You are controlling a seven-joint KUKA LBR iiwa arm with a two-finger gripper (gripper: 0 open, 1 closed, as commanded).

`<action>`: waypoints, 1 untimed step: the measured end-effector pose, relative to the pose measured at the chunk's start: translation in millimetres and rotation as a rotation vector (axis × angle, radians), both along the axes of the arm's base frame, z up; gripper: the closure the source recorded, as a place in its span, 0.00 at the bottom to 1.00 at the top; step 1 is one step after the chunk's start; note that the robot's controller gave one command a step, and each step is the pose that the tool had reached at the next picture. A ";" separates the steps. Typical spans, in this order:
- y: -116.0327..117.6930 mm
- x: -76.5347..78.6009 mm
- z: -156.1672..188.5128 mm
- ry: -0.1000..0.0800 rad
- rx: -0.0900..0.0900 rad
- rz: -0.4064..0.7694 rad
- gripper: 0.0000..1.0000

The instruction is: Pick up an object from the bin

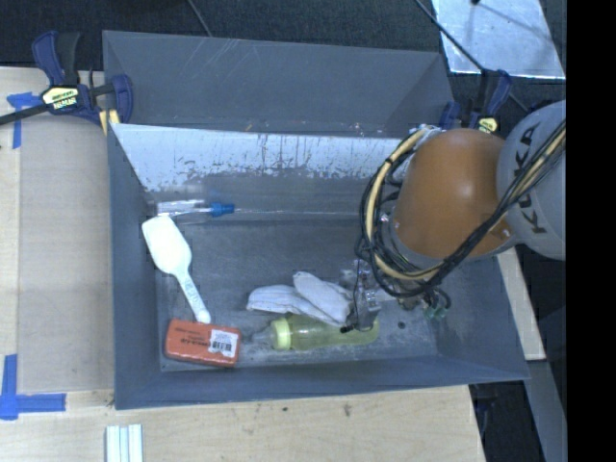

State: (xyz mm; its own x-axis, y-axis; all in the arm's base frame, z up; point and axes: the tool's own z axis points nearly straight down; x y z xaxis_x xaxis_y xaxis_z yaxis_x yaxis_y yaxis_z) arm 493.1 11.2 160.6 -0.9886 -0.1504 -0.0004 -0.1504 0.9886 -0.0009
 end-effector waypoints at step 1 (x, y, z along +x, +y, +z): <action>-1.2 3.4 55.1 0.004 0.001 -0.001 1.00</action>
Offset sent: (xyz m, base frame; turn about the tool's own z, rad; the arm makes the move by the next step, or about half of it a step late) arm 0.0357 -0.0175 0.1300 -0.0026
